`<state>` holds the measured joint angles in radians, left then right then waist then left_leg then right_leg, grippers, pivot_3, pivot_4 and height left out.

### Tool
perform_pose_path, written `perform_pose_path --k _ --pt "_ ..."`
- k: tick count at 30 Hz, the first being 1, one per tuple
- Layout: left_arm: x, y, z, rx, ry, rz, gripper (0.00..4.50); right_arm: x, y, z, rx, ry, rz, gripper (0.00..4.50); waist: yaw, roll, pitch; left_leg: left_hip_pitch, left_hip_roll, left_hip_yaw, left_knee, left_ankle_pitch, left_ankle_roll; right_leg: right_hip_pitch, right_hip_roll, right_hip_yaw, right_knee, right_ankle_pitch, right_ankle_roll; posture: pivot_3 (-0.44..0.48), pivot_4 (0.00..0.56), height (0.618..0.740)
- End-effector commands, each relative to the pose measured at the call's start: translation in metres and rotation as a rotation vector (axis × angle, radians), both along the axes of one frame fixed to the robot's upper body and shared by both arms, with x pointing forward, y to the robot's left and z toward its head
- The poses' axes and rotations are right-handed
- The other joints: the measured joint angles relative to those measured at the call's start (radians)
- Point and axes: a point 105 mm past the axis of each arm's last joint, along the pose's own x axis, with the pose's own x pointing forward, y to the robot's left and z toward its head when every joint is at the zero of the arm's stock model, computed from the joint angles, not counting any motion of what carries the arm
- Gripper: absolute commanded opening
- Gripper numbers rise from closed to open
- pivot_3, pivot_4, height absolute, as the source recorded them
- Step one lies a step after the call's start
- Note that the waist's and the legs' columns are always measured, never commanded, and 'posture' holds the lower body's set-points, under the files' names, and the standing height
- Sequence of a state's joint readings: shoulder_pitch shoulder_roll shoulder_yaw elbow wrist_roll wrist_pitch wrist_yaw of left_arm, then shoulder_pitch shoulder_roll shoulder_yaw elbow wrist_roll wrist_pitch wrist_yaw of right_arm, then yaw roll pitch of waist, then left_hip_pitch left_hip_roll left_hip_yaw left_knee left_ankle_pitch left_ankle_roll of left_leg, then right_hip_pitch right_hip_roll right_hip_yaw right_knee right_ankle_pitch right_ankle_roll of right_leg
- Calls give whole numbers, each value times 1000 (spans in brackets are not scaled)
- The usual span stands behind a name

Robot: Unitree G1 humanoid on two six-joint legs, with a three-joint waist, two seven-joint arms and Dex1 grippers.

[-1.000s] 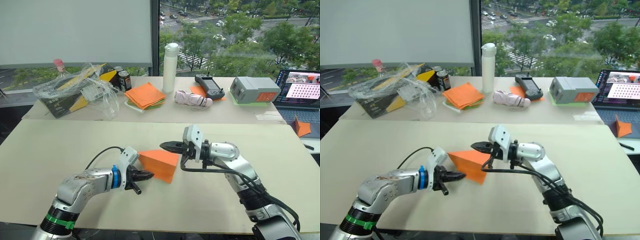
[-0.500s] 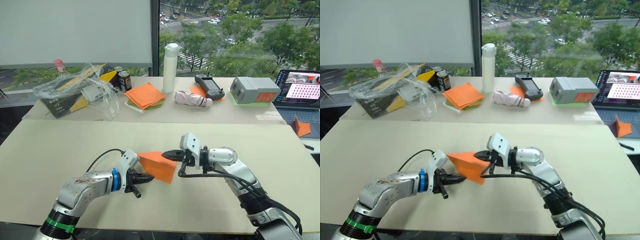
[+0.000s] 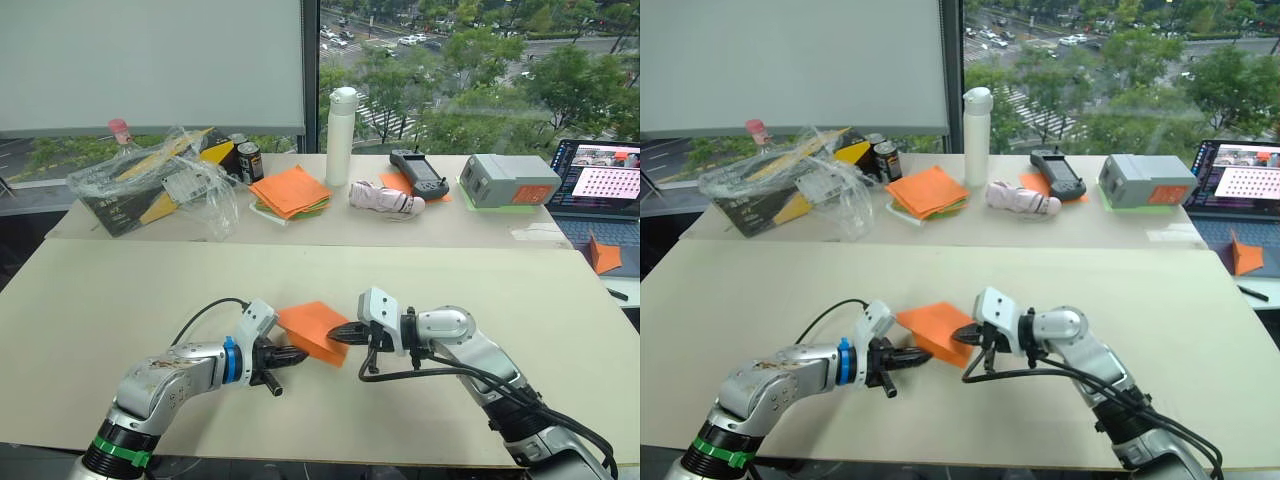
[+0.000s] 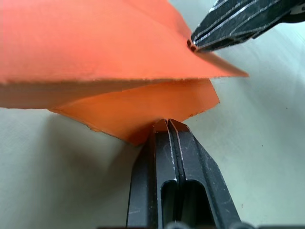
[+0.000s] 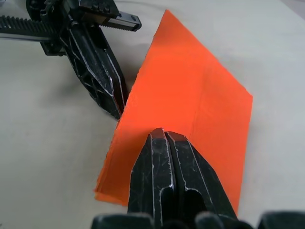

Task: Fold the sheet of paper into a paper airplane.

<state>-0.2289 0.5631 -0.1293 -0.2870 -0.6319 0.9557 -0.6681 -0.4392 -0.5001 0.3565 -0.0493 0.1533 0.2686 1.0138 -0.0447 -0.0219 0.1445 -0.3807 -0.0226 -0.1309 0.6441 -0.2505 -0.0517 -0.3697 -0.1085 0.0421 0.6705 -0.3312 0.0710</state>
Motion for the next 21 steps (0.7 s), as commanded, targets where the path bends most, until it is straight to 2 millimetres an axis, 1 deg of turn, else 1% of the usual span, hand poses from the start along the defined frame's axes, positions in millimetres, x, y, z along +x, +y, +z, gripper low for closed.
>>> perform_pose_path --k 1,8,14,15,17,21 --pt "-1 5 -4 18 15 29 0 -6 3 2 -11 -27 32 14 0 0 0 0 0 0 0 0 0 0 0 0 0 0 0 0 150 740" --pt "-12 8 1 4 19 34 0 -3 7 -4 -32 -52 23 14 -1 0 0 0 0 0 0 0 0 0 0 0 1 0 0 0 150 740" --pt "-22 12 8 -2 15 47 0 2 14 -3 -22 -74 20 14 -1 0 0 1 0 0 0 0 0 0 0 0 1 0 0 0 150 740" --pt "-22 13 12 -9 9 46 0 2 14 -4 -23 -77 25 14 0 0 0 0 0 0 0 0 0 0 0 0 1 0 0 0 150 740" --pt "-22 13 25 -45 -12 45 0 1 15 -4 -24 -78 31 14 0 0 0 0 0 0 0 0 0 0 0 0 0 0 0 0 150 740" --pt "-9 18 64 -182 -62 94 0 2 15 -6 -29 -81 34 14 3 0 0 0 0 0 0 0 0 0 0 0 1 0 0 0 150 740"
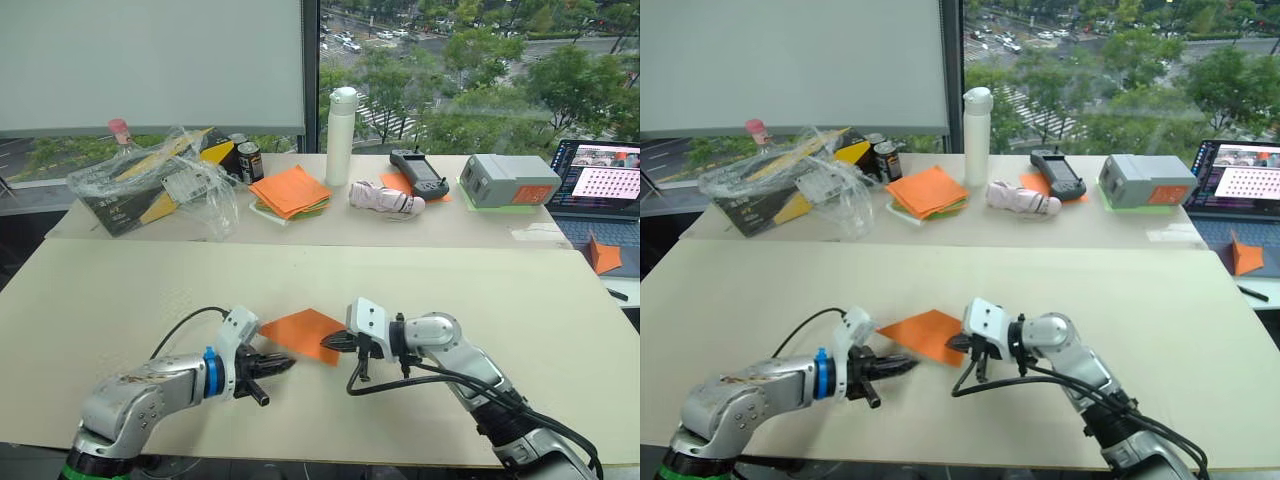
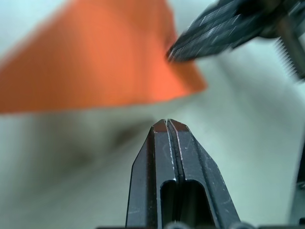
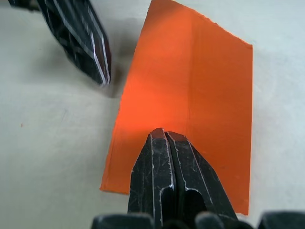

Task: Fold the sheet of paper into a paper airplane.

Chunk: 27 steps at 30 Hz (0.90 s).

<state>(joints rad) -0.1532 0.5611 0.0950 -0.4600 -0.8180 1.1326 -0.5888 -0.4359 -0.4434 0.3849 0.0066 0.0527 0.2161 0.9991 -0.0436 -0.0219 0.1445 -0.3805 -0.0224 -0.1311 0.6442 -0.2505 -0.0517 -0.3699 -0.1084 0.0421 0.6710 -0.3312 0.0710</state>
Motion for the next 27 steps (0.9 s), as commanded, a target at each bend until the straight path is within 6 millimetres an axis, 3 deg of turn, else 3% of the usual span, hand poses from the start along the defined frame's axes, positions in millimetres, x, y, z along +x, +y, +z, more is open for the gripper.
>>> perform_pose_path --k 1,6,19,27 --pt "11 3 42 -115 -91 34 0 0 5 9 12 -51 34 14 2 0 0 0 0 0 0 0 0 0 0 0 0 0 0 0 150 740" --pt "30 14 67 -184 -119 116 0 0 4 8 6 -54 40 14 -3 0 0 0 0 0 0 0 0 0 0 0 1 0 0 0 150 740" --pt "49 30 21 -28 -47 207 0 1 4 9 1 -69 39 14 -1 0 0 0 0 0 0 0 -1 0 0 0 1 0 0 0 150 740" --pt "58 29 -1 67 -24 138 0 1 5 8 -2 -72 40 14 -1 0 0 0 0 0 0 0 0 0 0 0 0 0 0 0 150 740"
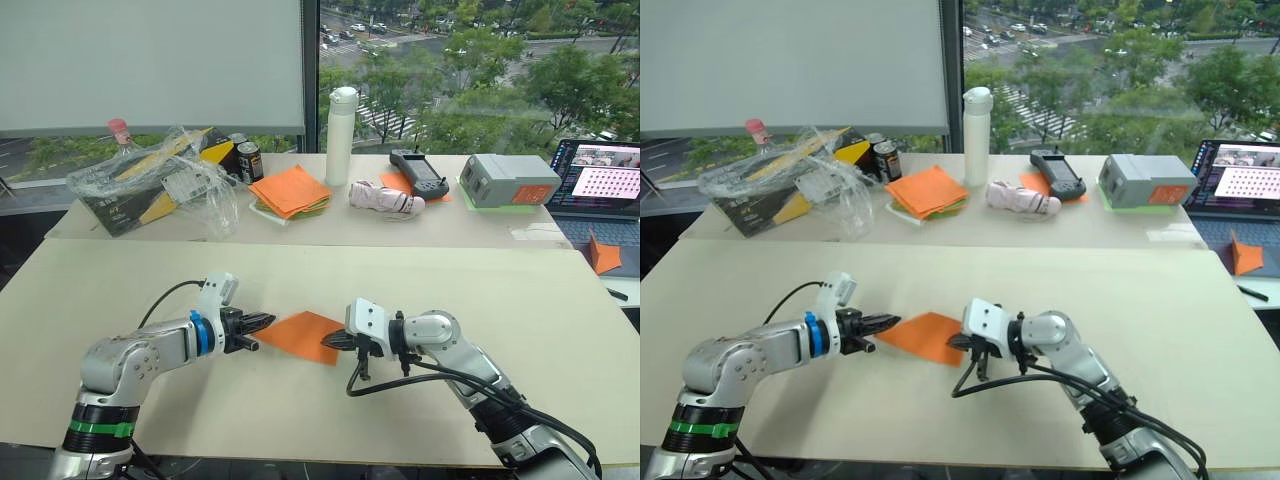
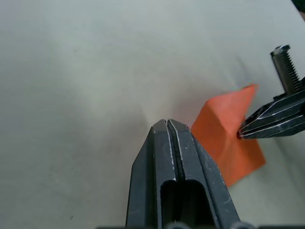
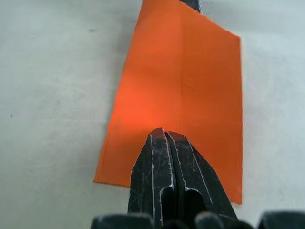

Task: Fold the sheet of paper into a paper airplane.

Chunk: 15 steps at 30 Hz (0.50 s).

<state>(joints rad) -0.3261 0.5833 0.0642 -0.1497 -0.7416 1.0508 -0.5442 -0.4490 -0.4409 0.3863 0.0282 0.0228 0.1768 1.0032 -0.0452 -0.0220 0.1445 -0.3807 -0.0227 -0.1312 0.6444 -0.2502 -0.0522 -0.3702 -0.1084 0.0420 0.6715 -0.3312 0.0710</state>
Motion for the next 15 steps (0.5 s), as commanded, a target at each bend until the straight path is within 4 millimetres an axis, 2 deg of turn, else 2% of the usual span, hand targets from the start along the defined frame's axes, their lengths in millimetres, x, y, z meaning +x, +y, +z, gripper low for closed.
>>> perform_pose_path --k 1,5,10,15 --pt "6 -2 4 30 -37 -53 0 -2 5 7 17 -35 30 14 0 0 0 0 0 0 0 0 0 0 0 0 0 0 0 0 150 740" --pt "10 -2 2 53 -41 -93 0 -3 5 7 15 -36 31 14 -1 0 0 0 0 0 0 0 0 0 0 0 0 0 0 0 150 740" --pt "14 -10 13 28 -66 -141 0 -3 2 7 9 -38 28 14 -1 0 0 0 0 0 0 0 0 0 0 -1 0 0 0 0 150 740" --pt "8 -22 18 4 -70 -207 0 -3 0 6 4 -38 24 14 -2 0 0 0 0 0 0 0 0 0 0 0 1 0 0 0 150 740"
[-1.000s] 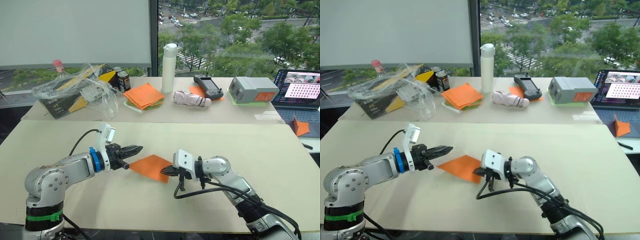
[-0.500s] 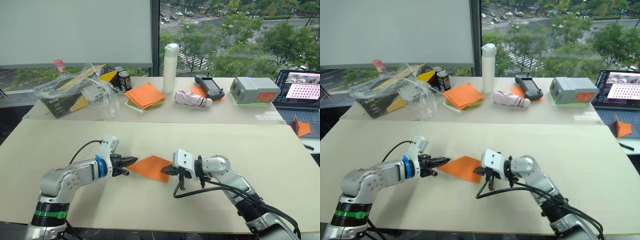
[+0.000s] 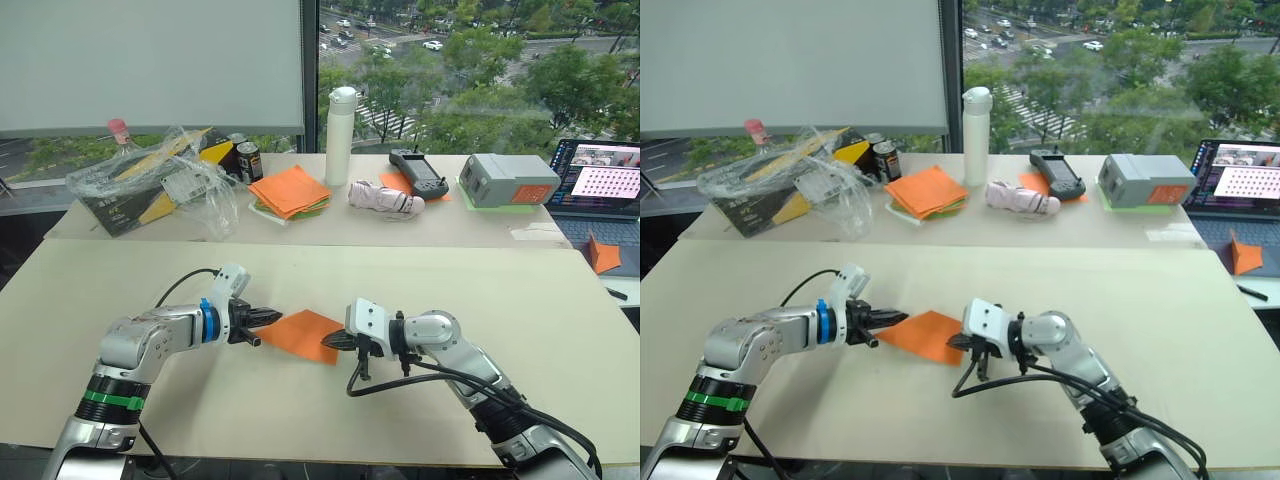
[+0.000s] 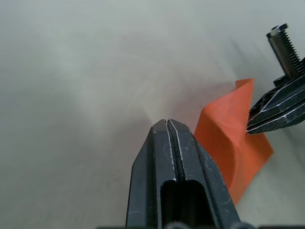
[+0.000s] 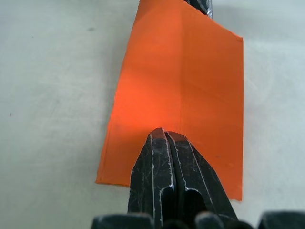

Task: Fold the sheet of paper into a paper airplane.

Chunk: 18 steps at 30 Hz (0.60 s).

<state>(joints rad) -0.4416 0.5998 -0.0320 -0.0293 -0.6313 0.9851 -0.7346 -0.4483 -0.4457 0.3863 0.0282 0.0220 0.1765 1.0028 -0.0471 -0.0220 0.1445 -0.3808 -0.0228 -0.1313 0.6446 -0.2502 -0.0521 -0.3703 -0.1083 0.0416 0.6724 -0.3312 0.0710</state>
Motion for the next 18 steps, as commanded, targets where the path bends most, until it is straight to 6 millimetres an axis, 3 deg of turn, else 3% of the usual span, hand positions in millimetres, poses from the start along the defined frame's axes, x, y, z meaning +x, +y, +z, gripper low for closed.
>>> perform_pose_path --k 1,7,18 --pt "-5 -12 13 -17 -37 -74 0 -4 1 6 8 -37 26 14 0 0 0 0 0 0 0 0 0 0 0 0 0 0 0 0 150 740" --pt "-20 -22 6 0 -12 -162 0 -4 0 5 3 -38 28 14 1 0 0 0 0 0 0 0 0 0 0 0 0 0 0 0 150 740" --pt "-27 -17 -18 90 17 -202 0 -5 1 6 1 -40 34 14 1 0 0 0 0 0 0 0 0 0 0 0 0 0 0 0 150 740"
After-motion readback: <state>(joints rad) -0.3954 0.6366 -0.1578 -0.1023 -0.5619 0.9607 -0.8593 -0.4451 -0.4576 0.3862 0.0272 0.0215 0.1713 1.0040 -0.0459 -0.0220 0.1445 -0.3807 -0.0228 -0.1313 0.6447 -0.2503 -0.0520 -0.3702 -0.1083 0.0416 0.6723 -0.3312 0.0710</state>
